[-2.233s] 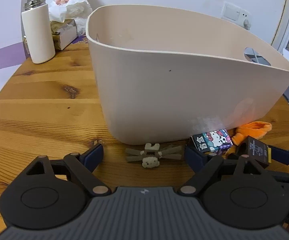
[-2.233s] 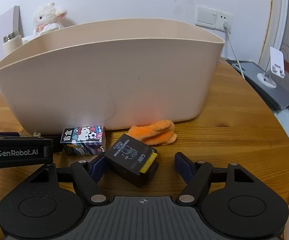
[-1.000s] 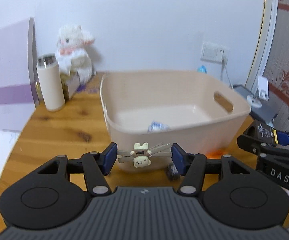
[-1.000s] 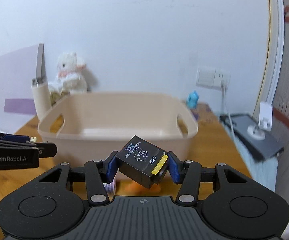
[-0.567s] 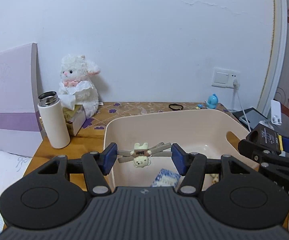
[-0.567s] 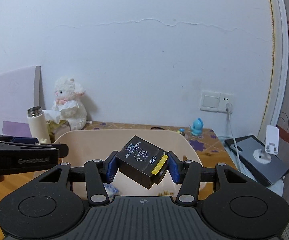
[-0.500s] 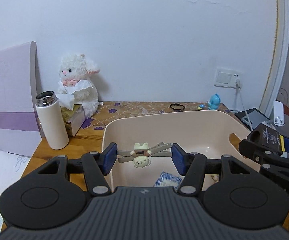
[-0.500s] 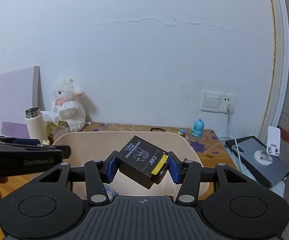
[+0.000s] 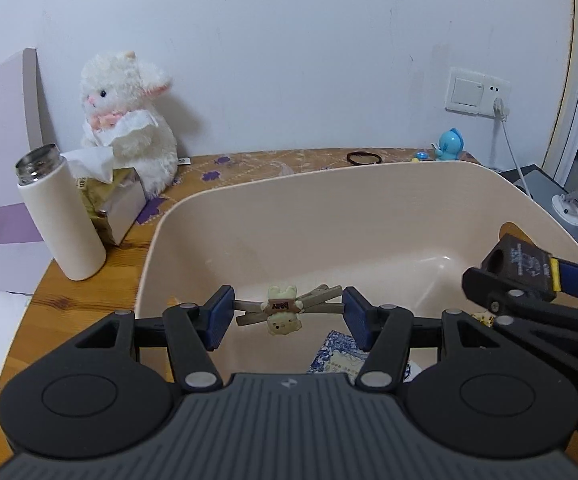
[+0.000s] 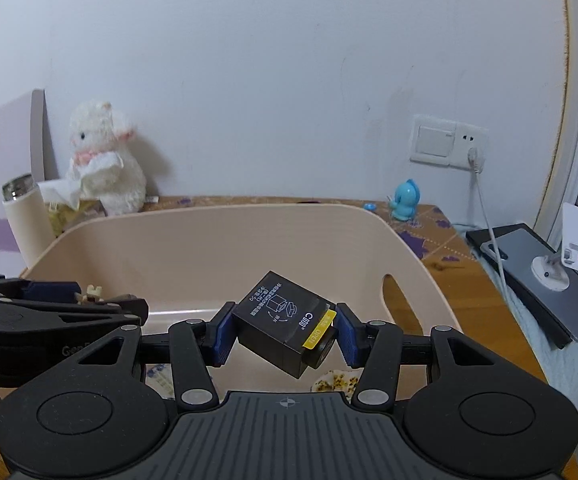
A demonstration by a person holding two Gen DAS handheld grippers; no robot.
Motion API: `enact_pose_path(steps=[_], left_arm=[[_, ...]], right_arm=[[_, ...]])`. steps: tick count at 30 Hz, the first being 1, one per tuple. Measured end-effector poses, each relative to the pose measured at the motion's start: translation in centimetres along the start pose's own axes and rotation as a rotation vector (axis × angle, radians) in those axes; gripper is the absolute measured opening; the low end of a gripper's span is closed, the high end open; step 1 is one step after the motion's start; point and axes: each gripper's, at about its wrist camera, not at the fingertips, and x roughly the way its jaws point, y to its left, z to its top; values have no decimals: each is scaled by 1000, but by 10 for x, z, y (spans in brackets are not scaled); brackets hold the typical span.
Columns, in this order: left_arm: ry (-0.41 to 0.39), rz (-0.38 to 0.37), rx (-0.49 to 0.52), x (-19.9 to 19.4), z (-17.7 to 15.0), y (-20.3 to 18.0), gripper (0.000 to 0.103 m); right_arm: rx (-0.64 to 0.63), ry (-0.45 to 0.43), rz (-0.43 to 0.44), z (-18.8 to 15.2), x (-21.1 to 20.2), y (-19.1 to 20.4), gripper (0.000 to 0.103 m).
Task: Organize objects
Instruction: 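Drop the figurine into the bin with left tool while right releases black box, then grasp the Hello Kitty box with left tool while right grasps the orange cloth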
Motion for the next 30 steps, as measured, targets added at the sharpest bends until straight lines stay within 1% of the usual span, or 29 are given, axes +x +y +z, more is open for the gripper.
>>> enact_pose_path(steps=[2, 5, 6, 9, 10, 11, 14, 18, 22, 25, 30], left_arm=[[-5, 2, 6, 0, 1, -3, 61], [7, -3, 6, 0, 1, -4, 61], [12, -9, 1, -1, 1, -4, 61], [4, -7, 0, -9, 2, -3, 64], [-3, -2, 1, -13, 2, -3, 68], [-12, 0, 2, -18, 2, -3, 73], [-34, 4, 6, -33, 3, -4, 80], [-52, 8, 12, -53, 0, -7, 83], [-50, 11, 11, -70, -7, -11, 85], [-50, 10, 3, -82, -15, -13, 90], [-54, -2, -28, -98, -33, -18, 90]], right_arm=[[-12, 9, -1, 0, 2, 0, 48], [-15, 16, 2, 0, 1, -1, 50], [-12, 15, 8, -1, -1, -2, 57], [7, -5, 20, 0, -13, -7, 61], [10, -12, 19, 0, -17, -8, 62], [10, -20, 16, 1, -22, -9, 62], [3, -43, 8, 3, -38, -11, 64], [-4, -74, 2, 4, -64, -14, 66], [7, -93, 1, -2, -86, -19, 66], [8, -83, 2, -9, -97, -23, 66], [-10, -55, -15, -26, -109, -28, 66]])
